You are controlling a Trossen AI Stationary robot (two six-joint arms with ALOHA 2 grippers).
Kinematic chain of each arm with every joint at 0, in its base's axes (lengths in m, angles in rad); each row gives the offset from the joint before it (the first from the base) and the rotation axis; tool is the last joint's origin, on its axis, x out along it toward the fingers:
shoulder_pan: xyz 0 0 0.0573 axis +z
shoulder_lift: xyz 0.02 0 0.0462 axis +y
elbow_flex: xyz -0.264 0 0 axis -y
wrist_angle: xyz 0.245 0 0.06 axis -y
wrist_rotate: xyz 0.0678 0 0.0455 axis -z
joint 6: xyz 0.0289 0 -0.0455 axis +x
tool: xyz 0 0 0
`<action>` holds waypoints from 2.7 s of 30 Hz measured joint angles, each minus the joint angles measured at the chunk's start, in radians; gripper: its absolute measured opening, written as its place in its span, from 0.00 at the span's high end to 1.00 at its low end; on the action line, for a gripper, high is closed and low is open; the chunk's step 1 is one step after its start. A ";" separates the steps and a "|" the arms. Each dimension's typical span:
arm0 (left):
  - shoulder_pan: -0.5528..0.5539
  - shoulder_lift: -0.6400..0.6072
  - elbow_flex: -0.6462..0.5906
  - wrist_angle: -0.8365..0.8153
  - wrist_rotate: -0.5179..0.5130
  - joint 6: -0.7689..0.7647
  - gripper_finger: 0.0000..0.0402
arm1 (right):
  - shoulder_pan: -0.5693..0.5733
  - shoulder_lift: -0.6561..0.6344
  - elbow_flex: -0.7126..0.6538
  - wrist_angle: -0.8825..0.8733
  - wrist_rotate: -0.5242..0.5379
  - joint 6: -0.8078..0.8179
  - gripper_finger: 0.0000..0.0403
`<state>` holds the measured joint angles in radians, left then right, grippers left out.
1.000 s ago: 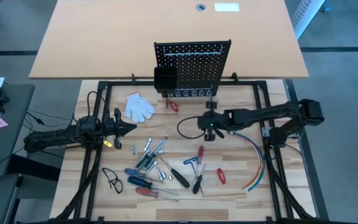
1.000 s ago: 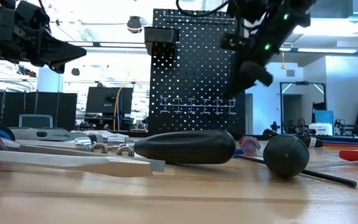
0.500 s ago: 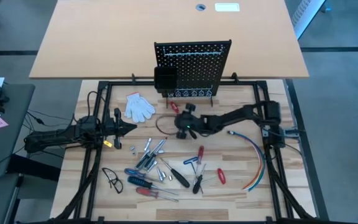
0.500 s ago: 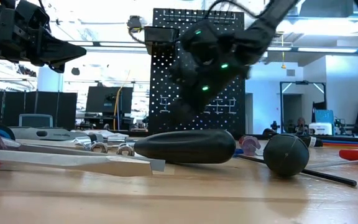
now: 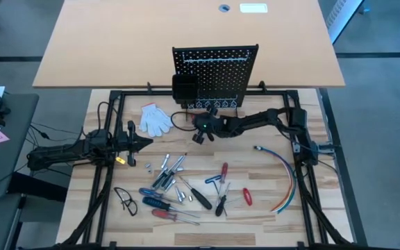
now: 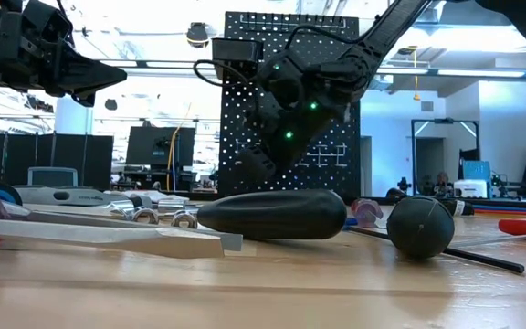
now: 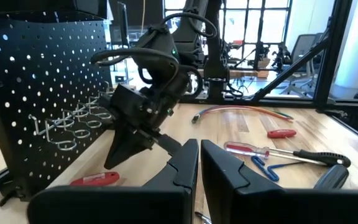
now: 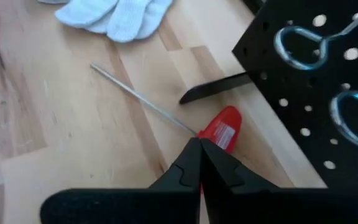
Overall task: Hang tools onto peg board
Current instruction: Hang the red allen wrench on the pegboard
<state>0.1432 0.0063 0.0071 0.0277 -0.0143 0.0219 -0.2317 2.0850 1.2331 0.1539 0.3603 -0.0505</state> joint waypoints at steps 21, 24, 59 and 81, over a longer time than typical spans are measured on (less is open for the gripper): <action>0.000 0.000 0.000 0.000 0.000 0.000 0.96 | 0.011 0.015 0.000 -0.016 -0.032 -0.079 0.99; 0.000 0.000 0.000 0.000 0.000 0.000 0.96 | 0.037 0.003 0.000 -0.013 -0.025 -0.124 0.99; 0.000 0.000 0.000 0.000 0.000 0.000 0.96 | 0.090 0.201 0.237 -0.099 -0.038 -0.161 0.99; 0.000 0.000 0.000 0.000 0.000 0.000 0.96 | 0.344 -0.081 0.208 -0.570 -0.114 -0.055 0.97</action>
<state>0.1435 0.0063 0.0071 0.0277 -0.0141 0.0219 0.1119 2.0043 1.4406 -0.4160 0.2467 -0.1057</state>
